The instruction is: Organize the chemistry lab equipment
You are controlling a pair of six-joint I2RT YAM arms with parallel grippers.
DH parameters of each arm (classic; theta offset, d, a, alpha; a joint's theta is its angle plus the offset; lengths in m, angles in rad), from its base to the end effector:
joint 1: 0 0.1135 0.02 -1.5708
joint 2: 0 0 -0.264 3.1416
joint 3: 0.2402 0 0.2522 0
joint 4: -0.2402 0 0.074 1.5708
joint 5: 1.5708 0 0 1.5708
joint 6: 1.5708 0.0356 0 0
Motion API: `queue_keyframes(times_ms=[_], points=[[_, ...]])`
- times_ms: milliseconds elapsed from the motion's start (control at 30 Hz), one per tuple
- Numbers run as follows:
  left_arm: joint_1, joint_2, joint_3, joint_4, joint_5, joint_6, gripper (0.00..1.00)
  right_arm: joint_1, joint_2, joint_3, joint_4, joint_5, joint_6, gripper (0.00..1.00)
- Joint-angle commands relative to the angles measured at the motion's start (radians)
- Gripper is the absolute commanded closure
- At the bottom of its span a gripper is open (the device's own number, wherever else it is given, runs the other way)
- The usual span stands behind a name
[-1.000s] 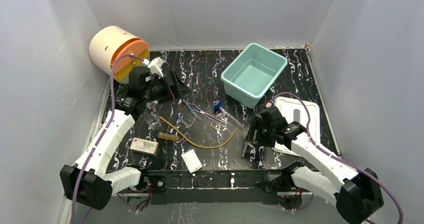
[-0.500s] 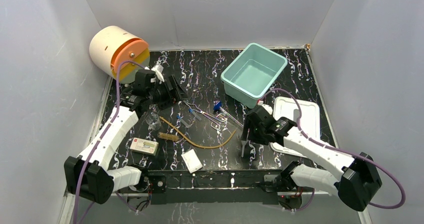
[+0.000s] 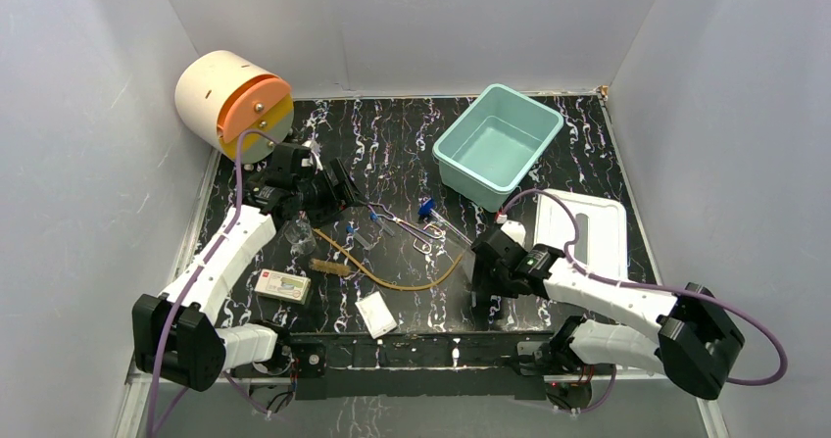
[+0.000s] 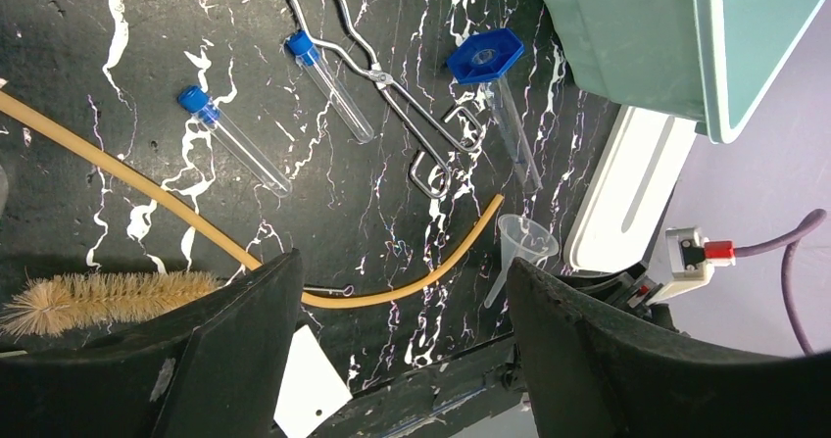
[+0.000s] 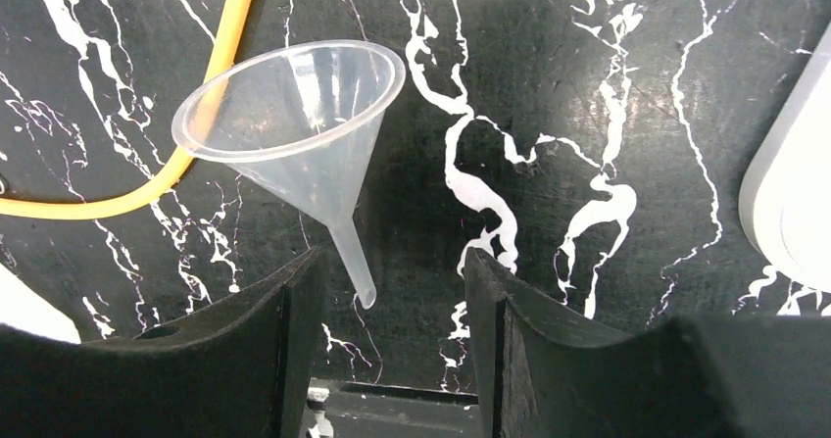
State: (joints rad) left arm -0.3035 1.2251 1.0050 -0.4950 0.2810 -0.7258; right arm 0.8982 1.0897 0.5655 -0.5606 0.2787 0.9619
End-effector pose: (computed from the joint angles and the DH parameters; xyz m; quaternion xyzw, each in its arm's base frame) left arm 0.2494 -0.0884 0.2960 -0.1320 0.8931 -0.3131 0.2949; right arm 0.1263 0.1429 0.1812 0.0640 0.9597 0.1104 0.2505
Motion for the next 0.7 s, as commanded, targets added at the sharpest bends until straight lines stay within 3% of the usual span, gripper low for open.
queue_keyframes(times_ms=[0,167,567,667], points=[[-0.004,-0.027,-0.009,-0.016,0.018,-0.015,0.26,0.025,0.046,0.012,0.072,0.021,-0.013,0.39],[-0.004,-0.034,-0.012,-0.017,0.023,-0.019,0.25,0.050,0.138,0.051,0.062,0.050,-0.023,0.45],[-0.005,-0.078,-0.025,-0.030,0.021,-0.023,0.23,0.069,0.198,0.122,0.027,0.070,-0.079,0.99],[-0.004,-0.086,-0.019,-0.038,0.022,-0.026,0.23,0.069,0.162,0.174,0.012,0.067,-0.139,1.00]])
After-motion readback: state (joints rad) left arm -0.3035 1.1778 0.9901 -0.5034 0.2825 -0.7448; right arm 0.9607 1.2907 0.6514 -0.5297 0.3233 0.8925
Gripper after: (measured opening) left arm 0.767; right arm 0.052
